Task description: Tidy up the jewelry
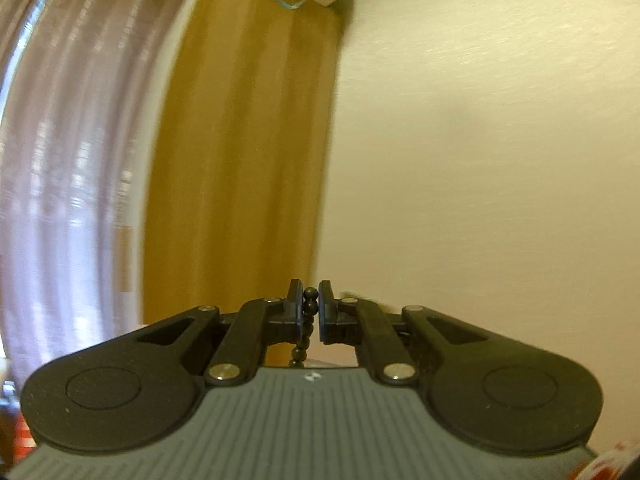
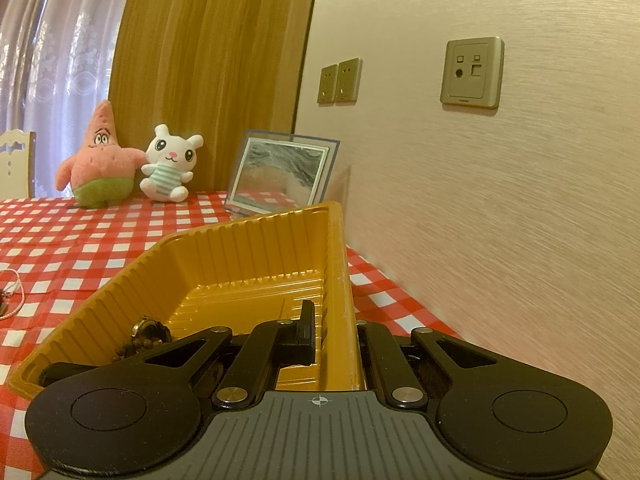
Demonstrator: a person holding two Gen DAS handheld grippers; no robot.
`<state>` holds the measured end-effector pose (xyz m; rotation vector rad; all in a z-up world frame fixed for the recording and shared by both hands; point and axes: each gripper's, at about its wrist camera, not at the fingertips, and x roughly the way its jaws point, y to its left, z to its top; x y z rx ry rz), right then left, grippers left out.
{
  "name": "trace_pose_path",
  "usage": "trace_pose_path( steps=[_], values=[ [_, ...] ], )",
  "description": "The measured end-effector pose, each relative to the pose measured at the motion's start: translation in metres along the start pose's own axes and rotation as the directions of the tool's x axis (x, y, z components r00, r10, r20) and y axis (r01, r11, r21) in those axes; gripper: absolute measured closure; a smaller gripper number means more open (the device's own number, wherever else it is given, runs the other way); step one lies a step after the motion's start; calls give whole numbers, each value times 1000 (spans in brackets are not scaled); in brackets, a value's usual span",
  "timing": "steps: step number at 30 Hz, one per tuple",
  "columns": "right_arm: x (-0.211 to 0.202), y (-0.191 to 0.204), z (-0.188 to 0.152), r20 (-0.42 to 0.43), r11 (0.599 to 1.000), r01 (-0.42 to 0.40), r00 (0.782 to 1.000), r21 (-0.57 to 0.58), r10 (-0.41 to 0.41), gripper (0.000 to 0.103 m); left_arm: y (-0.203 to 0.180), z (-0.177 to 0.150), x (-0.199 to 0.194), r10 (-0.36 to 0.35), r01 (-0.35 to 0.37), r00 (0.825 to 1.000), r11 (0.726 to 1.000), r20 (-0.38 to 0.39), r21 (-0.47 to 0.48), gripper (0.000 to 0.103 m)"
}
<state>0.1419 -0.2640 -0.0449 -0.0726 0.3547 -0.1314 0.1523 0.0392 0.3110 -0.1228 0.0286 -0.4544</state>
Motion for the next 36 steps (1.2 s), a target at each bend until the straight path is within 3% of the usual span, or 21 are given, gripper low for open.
trace_pose_path(
  steps=[3,7,10,13,16,21,26,29,32,36],
  values=[
    [0,1,0,1,1000,0,1000,-2,0,98,-21,-4,16,-117,117,993,993,10,-27,97],
    [-1,2,2,3,1000,-3,1000,-10,3,98,-47,-15,37,-240,240,971,969,4,-66,97],
    [-1,3,3,4,1000,-5,1000,-11,6,98,-61,-34,52,-289,285,957,954,-28,-96,97],
    [-1,3,2,3,1000,-8,1000,-7,8,98,-67,-70,74,-310,293,943,946,-123,-140,97],
    [-1,0,1,2,1000,-10,1000,-3,10,98,-70,-115,97,-318,277,915,943,-248,-186,97],
    [0,1,1,2,1000,-10,1000,1,10,98,-66,-204,132,-330,215,834,933,-443,-290,97],
    [0,1,0,2,1000,-11,1000,2,11,98,-52,-278,144,-343,133,762,913,-549,-386,97],
    [-1,0,0,1,1000,-11,1000,4,11,98,-45,-306,143,-341,94,740,906,-580,-412,97],
    [-1,-1,0,1,1000,-11,1000,8,11,98,-46,-328,147,-287,55,726,930,-625,-364,97],
    [0,-1,0,1,1000,-11,1000,8,11,98,-51,-355,150,-230,14,680,954,-696,-301,96]
  ],
)
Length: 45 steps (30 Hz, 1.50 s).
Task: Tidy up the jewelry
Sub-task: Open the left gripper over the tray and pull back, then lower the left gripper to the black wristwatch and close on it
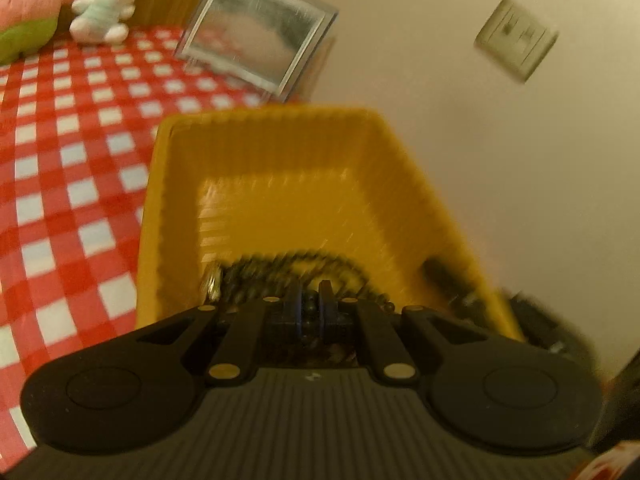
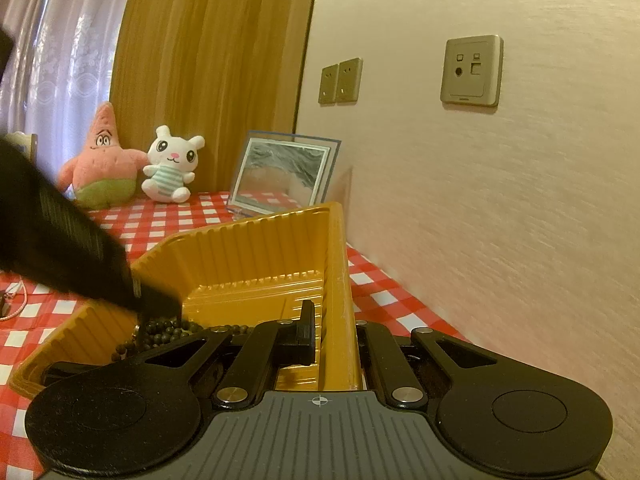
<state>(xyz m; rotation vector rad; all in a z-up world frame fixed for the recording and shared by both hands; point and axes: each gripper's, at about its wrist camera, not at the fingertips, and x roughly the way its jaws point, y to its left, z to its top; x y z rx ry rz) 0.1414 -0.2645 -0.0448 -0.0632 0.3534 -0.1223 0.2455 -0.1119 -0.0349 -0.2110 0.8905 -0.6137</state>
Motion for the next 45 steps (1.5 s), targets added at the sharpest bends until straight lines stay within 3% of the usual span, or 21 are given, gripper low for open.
trace_pose_path(
  steps=[3,8,17,21,28,41,45],
  values=[
    [1,-1,0,-3,1000,-1,1000,2,1,98,1,-9,4,28,-28,1000,1000,-13,8,89],
    [1,-2,0,-4,1000,-1,1000,2,1,98,4,-19,-16,6,-6,1000,1000,19,-9,74],
    [2,-2,0,-4,1000,0,1000,5,0,98,14,-42,-78,131,-129,979,991,154,-21,72],
    [2,-2,0,-5,1000,0,1000,6,0,98,35,-60,-105,225,-216,955,974,193,-67,72],
    [3,-3,1,-6,1000,2,1000,5,-2,98,74,-92,-134,422,-406,889,906,178,-119,72],
    [5,-3,-1,-13,1000,14,1000,5,-14,98,98,-102,-138,550,-537,820,835,162,-116,68],
    [4,-3,-1,-14,1000,14,1000,6,-14,98,100,-100,-134,563,-551,811,827,158,-114,68]
  ],
)
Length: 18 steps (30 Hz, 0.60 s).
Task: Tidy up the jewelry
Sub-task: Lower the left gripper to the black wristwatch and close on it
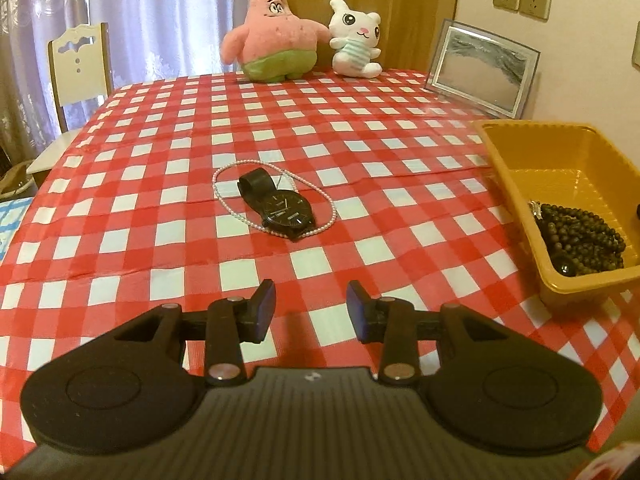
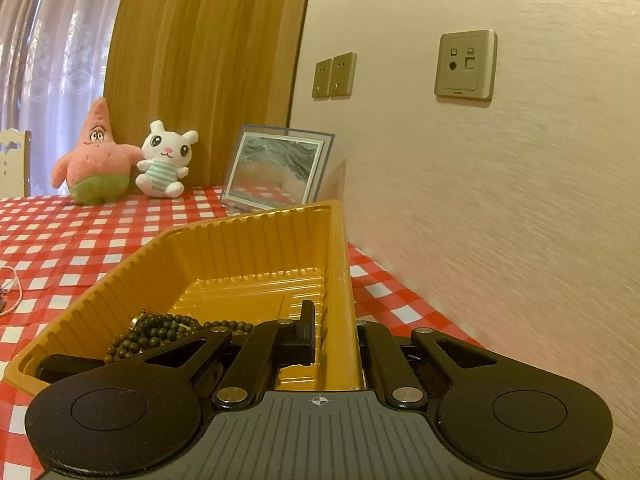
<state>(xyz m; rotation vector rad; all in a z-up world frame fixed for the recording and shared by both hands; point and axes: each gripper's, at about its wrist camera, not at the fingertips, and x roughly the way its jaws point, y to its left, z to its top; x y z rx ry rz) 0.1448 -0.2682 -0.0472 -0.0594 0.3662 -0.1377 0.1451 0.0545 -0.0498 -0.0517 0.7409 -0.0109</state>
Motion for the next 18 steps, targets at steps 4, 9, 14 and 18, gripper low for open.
trace_pose_path(
  steps=[4,9,14,18],
  values=[
    [1,0,0,-1,1000,0,1000,1,0,98,-1,3,3,13,-13,1000,1000,3,4,65],
    [1,0,0,-1,1000,1,1000,-1,-1,98,-2,7,7,31,-31,999,999,12,17,63],
    [3,-1,-1,-6,1000,2,1000,-1,-2,98,-2,10,10,45,-45,999,999,18,30,60],
    [4,-1,-2,-7,1000,2,1000,-3,-2,98,-1,10,12,59,-60,998,998,23,32,56]
  ],
)
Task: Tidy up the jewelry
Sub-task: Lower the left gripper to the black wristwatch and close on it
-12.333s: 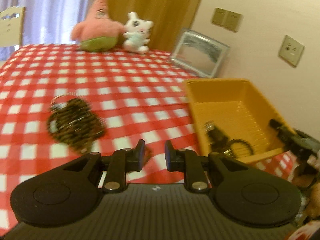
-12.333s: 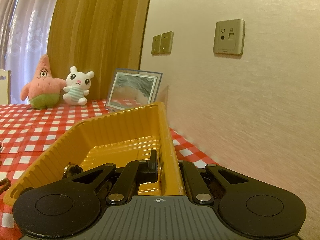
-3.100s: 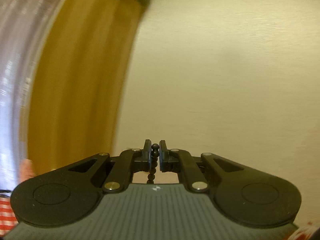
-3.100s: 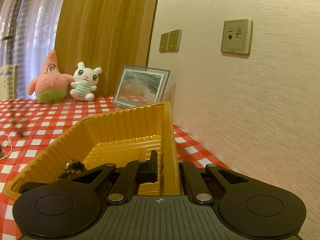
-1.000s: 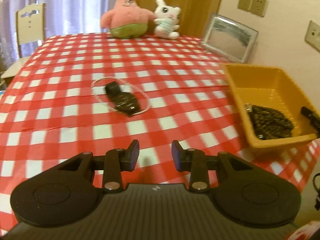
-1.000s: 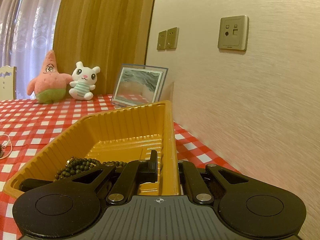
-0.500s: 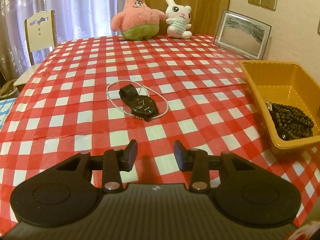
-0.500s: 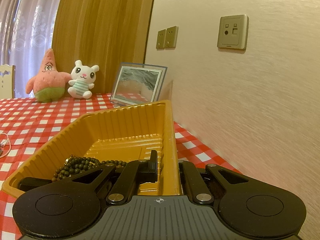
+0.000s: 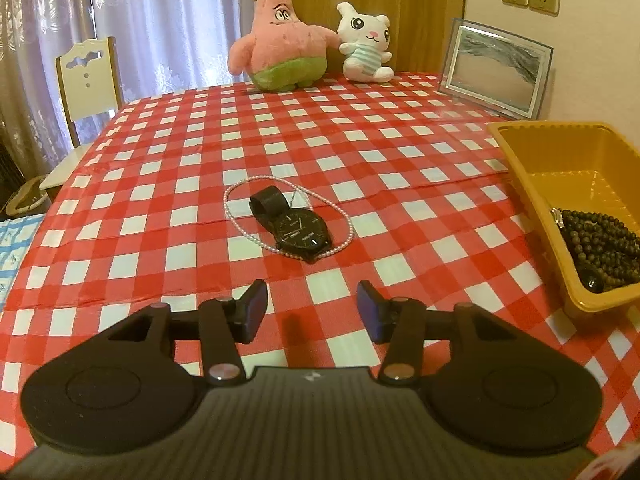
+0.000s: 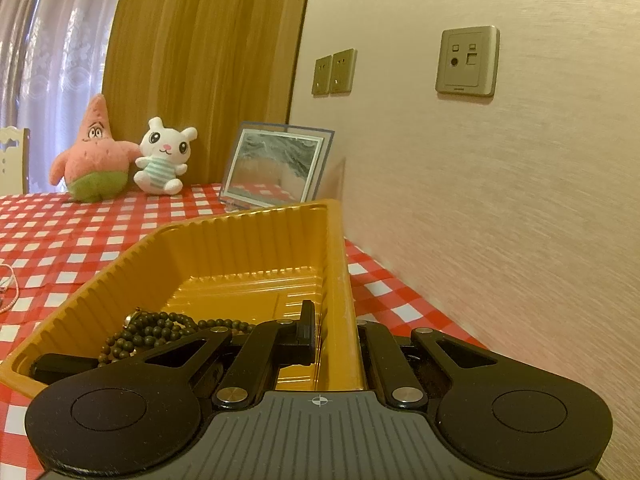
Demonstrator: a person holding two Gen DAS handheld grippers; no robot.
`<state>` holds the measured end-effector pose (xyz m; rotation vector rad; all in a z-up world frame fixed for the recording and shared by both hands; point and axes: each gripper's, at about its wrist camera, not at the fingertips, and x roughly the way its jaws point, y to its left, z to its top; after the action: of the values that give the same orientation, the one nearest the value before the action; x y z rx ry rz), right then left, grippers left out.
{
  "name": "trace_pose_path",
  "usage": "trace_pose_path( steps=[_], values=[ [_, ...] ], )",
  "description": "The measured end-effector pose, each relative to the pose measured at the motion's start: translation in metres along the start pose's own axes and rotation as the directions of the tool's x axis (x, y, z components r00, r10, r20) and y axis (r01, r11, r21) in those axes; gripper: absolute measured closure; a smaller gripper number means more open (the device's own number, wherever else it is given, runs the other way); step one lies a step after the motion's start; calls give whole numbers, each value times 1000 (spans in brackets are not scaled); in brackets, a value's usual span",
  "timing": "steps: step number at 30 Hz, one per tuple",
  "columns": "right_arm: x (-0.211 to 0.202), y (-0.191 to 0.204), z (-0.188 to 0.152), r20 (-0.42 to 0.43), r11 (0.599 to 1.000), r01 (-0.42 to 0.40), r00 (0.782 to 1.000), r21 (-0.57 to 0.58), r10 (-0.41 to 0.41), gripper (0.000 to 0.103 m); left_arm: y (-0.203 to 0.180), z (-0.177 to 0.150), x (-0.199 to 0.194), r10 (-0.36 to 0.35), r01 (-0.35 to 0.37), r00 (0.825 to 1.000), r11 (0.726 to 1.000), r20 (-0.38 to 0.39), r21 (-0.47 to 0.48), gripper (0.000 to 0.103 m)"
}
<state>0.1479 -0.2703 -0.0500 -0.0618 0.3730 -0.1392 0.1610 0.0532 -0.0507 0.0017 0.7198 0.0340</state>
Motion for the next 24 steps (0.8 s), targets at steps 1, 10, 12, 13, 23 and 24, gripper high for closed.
trace_pose_path(
  steps=[1,10,12,13,23,24],
  values=[
    [0,0,0,-1,1000,0,1000,-1,0,98,0,0,0,0,0,1000,1000,0,0,55],
    [1,0,-1,-2,1000,-1,1000,-2,1,98,2,-1,5,7,-7,1000,1000,1,1,54],
    [1,0,-1,-2,1000,0,1000,-3,0,98,2,0,6,10,-10,1000,1000,4,3,54],
    [1,0,-2,-2,1000,0,1000,-4,0,98,2,0,8,11,-11,1000,1000,6,5,53],
    [3,0,-4,-8,1000,2,1000,-9,-2,98,-3,13,33,46,-49,998,997,50,55,40],
    [3,0,-4,-8,1000,2,1000,-9,-2,98,-3,15,36,49,-52,997,997,57,59,39]
  ],
)
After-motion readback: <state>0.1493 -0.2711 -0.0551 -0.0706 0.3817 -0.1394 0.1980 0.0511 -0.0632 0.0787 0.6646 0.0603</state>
